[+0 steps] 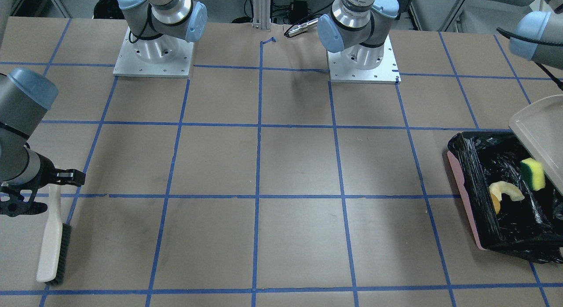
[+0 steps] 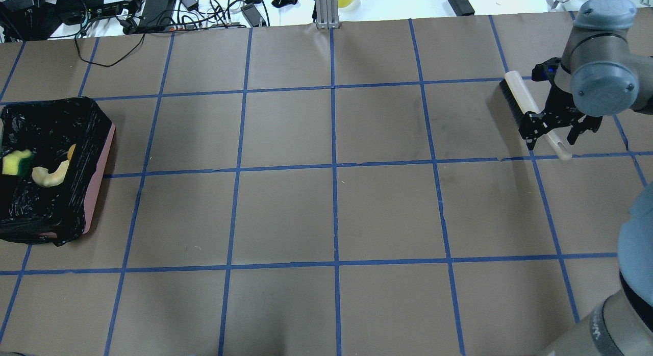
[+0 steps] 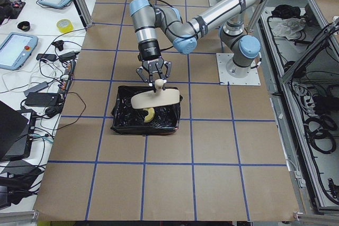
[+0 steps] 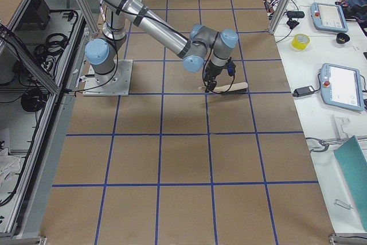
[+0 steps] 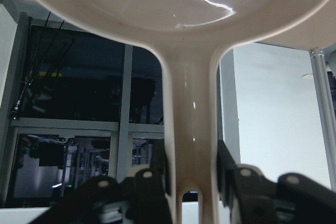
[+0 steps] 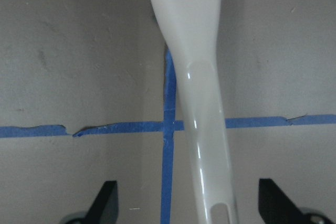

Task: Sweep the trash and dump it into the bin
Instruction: 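Tip the dustpan over the bin with the left gripper while the right sets down brush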

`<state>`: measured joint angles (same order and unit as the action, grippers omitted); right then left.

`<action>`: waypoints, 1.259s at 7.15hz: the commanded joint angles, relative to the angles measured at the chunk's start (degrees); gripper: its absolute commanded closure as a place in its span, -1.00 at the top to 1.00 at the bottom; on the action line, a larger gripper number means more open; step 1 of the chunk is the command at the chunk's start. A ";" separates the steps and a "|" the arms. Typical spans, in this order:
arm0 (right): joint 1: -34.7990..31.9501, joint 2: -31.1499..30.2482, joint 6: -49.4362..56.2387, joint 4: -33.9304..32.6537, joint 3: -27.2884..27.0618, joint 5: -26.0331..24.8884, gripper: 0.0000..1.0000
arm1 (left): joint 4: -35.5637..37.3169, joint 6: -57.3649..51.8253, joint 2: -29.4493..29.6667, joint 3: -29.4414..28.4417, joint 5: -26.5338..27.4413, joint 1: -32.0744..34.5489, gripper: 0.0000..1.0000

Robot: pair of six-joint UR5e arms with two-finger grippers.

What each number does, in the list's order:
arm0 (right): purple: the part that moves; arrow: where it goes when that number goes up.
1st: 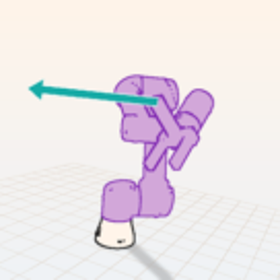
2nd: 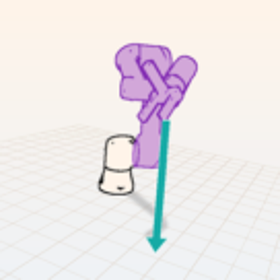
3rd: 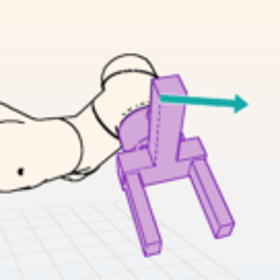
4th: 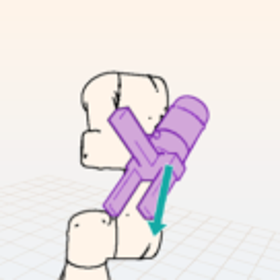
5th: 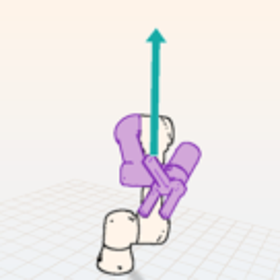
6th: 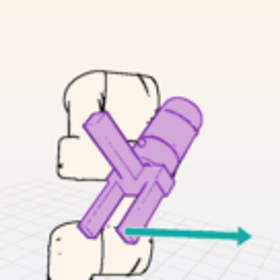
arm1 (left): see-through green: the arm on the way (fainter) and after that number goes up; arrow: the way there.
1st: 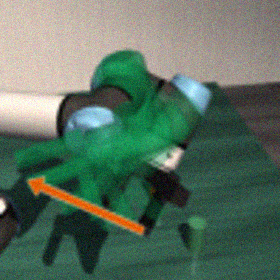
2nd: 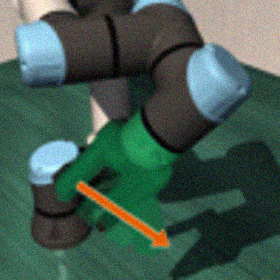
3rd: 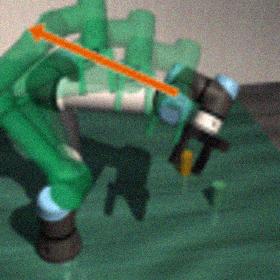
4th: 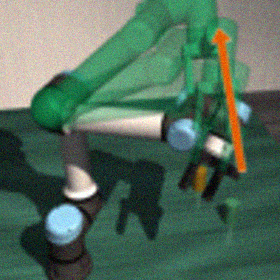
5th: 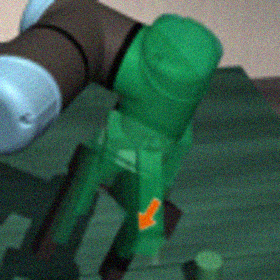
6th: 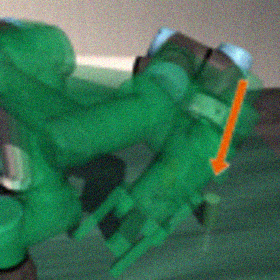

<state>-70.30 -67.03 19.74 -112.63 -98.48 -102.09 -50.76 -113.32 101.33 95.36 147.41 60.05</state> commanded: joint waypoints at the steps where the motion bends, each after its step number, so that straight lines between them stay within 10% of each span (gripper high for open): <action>1: -0.10 -3.17 -0.05 0.65 1.53 0.13 1.00 | 2.34 -1.54 -0.17 0.98 -1.06 -0.63 -1.00; 4: -0.89 -11.62 -0.14 8.10 5.92 0.75 1.00 | 0.42 -10.94 -0.52 -1.67 -18.15 -5.72 -1.00; 9: -1.07 -15.06 0.13 16.30 8.75 1.10 1.00 | -22.80 -10.96 -2.37 -7.12 -45.67 -3.20 -1.00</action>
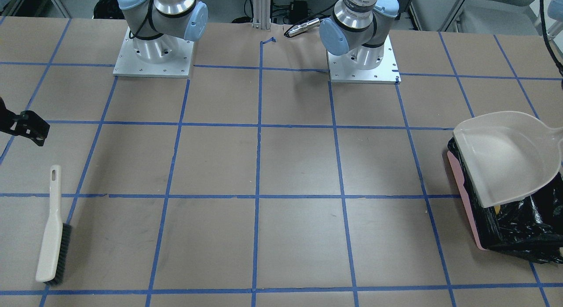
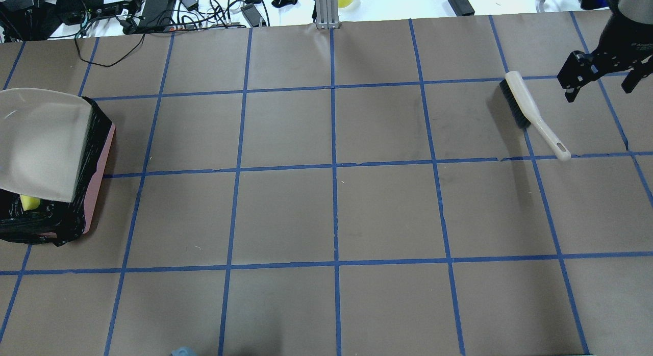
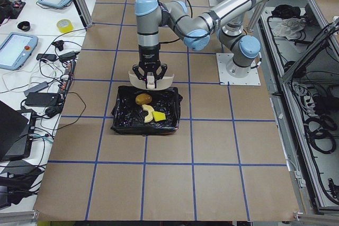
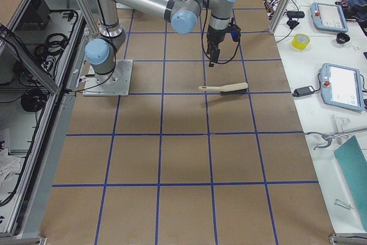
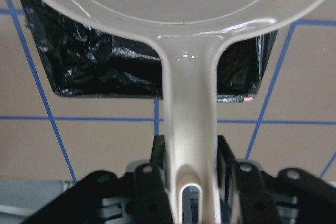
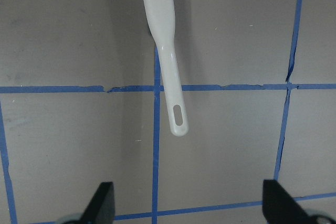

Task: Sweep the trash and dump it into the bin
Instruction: 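Lower the emptied dustpan back onto the table with the left gripper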

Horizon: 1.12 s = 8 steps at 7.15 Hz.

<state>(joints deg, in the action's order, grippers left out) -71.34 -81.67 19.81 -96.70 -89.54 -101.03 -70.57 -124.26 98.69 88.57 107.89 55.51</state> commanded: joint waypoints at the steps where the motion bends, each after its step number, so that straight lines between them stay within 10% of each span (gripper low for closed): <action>1: 0.06 -0.42 0.05 0.45 -0.29 0.04 1.00 | -4.39 0.68 0.97 -0.24 -9.33 4.66 -1.00; 8: 0.06 -0.42 0.31 0.46 -0.38 -0.05 1.00 | 2.37 16.95 17.66 -2.95 -18.24 20.08 -1.00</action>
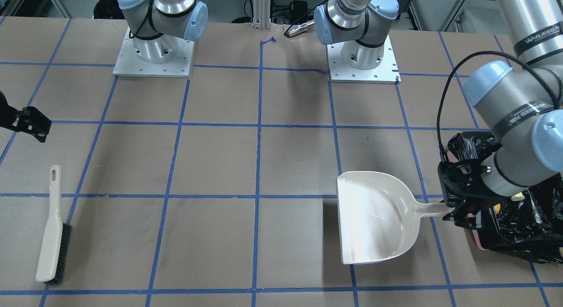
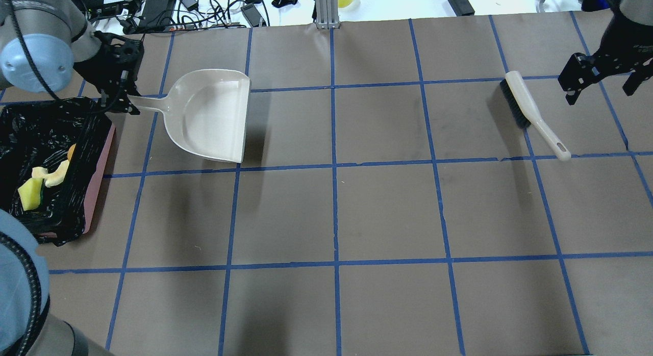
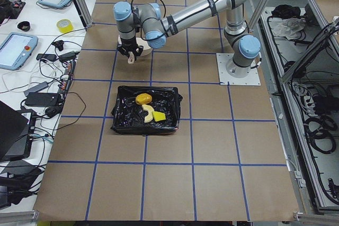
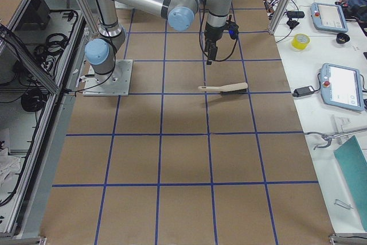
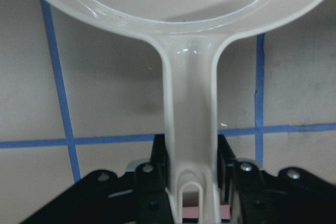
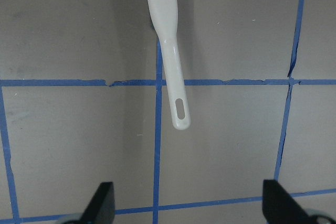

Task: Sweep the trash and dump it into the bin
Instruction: 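Lower the emptied dustpan back onto the table with the left gripper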

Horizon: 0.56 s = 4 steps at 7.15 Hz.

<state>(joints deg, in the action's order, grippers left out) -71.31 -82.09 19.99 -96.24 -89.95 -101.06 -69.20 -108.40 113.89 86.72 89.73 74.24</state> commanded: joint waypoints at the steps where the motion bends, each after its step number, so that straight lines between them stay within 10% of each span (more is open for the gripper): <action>1: -0.06 0.00 0.22 -0.08 0.04 -0.01 1.00 | 1.00 1.00 3.70 -2.16 0.27 1.34 -1.00; 4: 0.03 0.08 0.22 -0.09 0.04 -0.01 1.00 | 1.17 0.65 7.83 -3.58 0.01 1.43 -1.00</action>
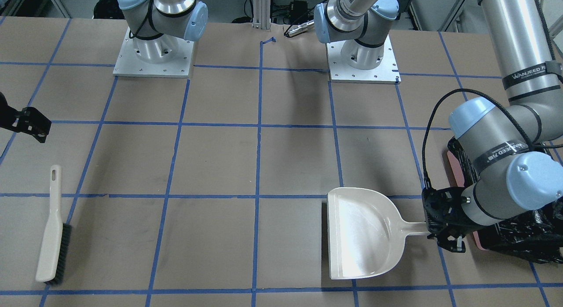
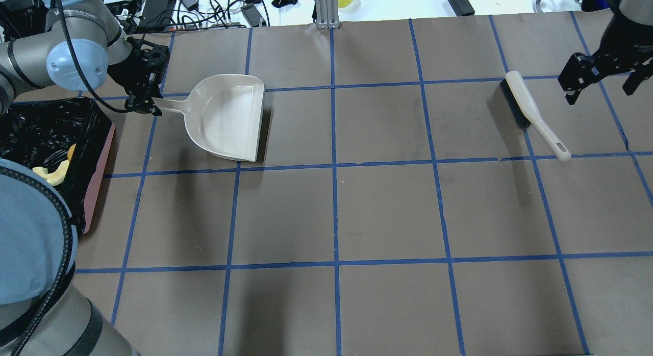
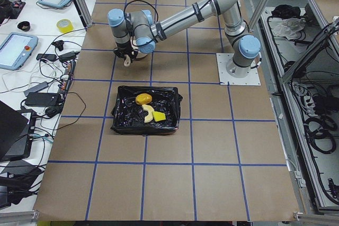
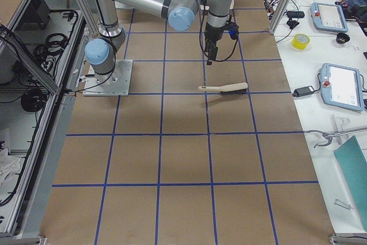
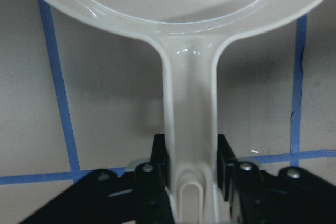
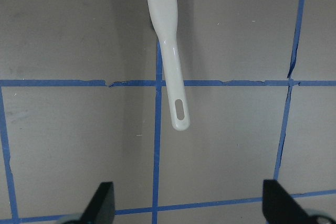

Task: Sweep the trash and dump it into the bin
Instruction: 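Lower the emptied dustpan back onto the table with the left gripper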

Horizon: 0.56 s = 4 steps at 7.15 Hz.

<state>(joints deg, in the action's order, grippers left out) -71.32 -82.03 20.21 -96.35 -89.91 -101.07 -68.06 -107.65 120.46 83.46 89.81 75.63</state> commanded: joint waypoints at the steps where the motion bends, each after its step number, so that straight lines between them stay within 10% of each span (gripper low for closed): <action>1: 0.04 0.03 0.00 0.02 -0.09 0.00 1.00 | 0.03 -0.11 1.79 -0.31 -0.07 -0.04 -1.00; 4: 0.04 0.38 0.18 -0.24 0.00 0.18 1.00 | 0.03 -0.02 2.24 -0.31 -0.07 -0.04 -1.00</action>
<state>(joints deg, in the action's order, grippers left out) -71.31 -81.93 20.31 -96.48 -89.93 -100.98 -68.03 -107.74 122.58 83.15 89.72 75.62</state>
